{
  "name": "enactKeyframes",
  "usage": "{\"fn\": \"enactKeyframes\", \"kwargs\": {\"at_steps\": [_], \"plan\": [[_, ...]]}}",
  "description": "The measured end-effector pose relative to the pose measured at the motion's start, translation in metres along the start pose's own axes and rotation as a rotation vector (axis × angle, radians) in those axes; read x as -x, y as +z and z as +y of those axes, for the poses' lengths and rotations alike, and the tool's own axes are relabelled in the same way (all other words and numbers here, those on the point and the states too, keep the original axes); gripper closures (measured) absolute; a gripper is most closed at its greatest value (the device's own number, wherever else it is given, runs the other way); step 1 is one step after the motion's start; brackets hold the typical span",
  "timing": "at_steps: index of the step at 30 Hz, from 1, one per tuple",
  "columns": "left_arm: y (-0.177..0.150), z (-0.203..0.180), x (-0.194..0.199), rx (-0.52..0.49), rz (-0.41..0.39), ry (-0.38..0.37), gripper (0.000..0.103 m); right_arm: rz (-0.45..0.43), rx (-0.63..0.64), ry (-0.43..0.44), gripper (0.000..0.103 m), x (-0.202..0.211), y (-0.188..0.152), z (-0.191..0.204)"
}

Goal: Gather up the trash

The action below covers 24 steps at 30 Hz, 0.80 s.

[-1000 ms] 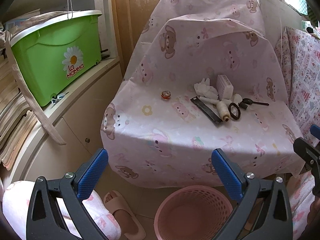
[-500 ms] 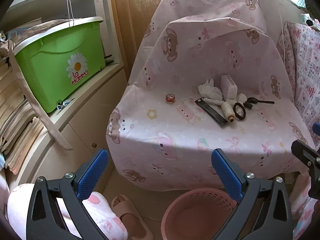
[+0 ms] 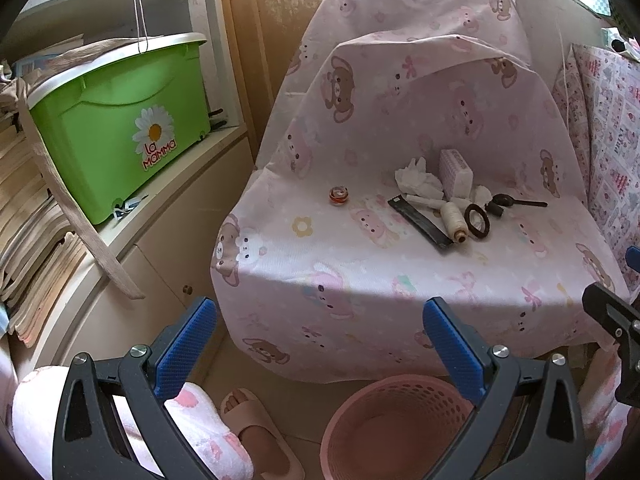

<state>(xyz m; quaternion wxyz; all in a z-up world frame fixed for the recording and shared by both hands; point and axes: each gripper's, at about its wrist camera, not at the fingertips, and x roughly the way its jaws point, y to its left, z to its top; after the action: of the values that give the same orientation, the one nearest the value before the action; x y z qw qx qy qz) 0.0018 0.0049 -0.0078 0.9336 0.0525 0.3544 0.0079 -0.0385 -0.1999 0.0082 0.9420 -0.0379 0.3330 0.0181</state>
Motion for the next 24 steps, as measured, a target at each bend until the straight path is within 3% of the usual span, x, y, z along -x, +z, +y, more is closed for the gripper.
{"fn": "enactKeyframes", "kwargs": {"at_steps": [11, 15, 24], "plan": [[0.000, 0.002, 0.000, 0.005, 0.008, 0.001, 0.001, 0.025, -0.027, -0.008, 0.001, -0.008, -0.001, -0.006], [-0.001, 0.002, -0.003, 0.000, 0.022, 0.039, 0.001, 0.036, -0.032, -0.005, 0.001, -0.011, -0.001, -0.007], [-0.003, 0.005, -0.006, -0.004, 0.033, 0.014, 0.001, 0.050, -0.020, -0.007, 0.001, -0.016, -0.002, -0.004]]}}
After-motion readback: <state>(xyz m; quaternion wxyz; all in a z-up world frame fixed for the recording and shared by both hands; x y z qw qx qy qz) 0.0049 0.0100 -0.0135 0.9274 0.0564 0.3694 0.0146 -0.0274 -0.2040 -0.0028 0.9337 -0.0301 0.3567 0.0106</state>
